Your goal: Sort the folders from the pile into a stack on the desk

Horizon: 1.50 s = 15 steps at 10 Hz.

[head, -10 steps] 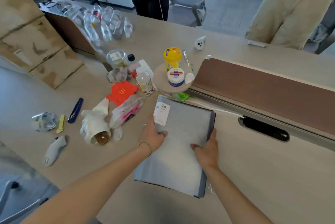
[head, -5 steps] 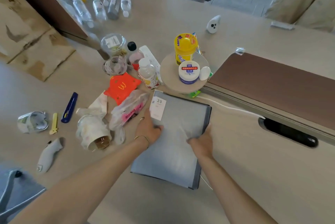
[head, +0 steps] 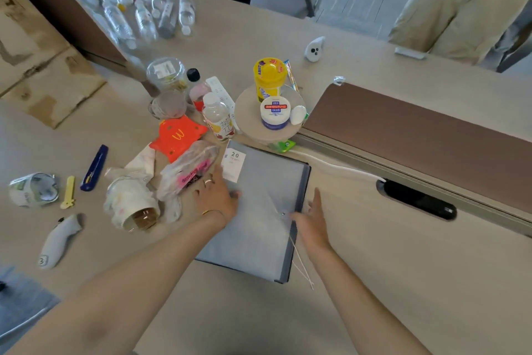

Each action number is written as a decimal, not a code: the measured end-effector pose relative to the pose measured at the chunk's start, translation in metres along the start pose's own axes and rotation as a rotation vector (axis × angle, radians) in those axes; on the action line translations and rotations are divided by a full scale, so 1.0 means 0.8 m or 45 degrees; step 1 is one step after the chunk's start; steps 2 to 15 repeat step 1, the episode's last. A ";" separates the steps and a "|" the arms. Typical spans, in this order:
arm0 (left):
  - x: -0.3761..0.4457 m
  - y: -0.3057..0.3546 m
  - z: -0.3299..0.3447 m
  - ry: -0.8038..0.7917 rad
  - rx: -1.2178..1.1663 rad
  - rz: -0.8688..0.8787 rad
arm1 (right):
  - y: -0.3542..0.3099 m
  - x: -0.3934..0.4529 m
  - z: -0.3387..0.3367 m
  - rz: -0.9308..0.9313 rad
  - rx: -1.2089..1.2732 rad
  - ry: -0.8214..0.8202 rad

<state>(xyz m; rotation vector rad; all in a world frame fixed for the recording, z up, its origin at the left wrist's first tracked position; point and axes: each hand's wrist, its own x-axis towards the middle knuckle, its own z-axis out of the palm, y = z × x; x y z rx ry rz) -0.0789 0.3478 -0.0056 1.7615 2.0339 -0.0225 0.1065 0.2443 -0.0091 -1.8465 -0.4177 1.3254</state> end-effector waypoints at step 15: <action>-0.024 0.017 -0.008 0.095 -0.118 0.088 | -0.028 -0.031 -0.018 -0.086 0.113 -0.017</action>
